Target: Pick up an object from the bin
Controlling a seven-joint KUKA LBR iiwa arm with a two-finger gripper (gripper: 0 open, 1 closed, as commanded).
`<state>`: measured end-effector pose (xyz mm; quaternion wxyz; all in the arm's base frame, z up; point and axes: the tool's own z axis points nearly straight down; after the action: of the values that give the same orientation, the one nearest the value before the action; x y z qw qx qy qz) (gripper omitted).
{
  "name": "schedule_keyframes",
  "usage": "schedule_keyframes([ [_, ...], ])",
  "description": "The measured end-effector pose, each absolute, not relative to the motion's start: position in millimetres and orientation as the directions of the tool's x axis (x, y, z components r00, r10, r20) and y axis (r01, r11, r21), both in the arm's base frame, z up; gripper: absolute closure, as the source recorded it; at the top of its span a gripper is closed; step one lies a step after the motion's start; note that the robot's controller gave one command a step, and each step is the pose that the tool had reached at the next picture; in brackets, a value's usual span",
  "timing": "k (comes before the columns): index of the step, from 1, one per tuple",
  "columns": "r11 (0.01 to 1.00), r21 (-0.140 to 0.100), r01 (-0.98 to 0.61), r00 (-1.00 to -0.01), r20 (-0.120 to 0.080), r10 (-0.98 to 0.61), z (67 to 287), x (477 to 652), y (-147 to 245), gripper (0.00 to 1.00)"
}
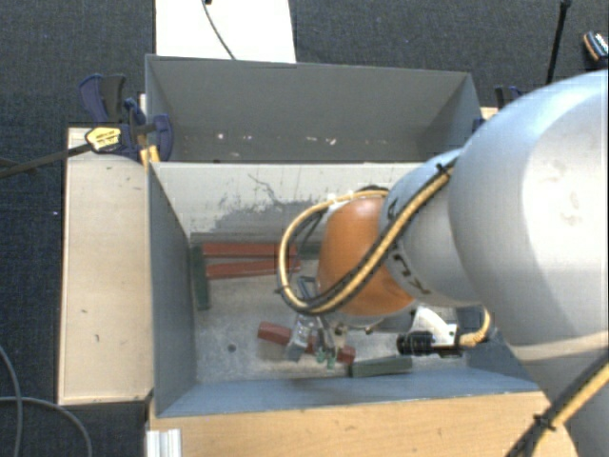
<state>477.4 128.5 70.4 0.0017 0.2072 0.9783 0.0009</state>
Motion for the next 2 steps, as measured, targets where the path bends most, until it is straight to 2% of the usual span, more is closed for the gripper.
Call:
schedule_keyframes([
  [1,0.916,0.004,0.401,-0.916,-0.005,0.401,121,478.8,129,1.00],
  [2,0.919,0.003,0.394,-0.919,-0.003,0.394,150,479.8,129,1.00],
])
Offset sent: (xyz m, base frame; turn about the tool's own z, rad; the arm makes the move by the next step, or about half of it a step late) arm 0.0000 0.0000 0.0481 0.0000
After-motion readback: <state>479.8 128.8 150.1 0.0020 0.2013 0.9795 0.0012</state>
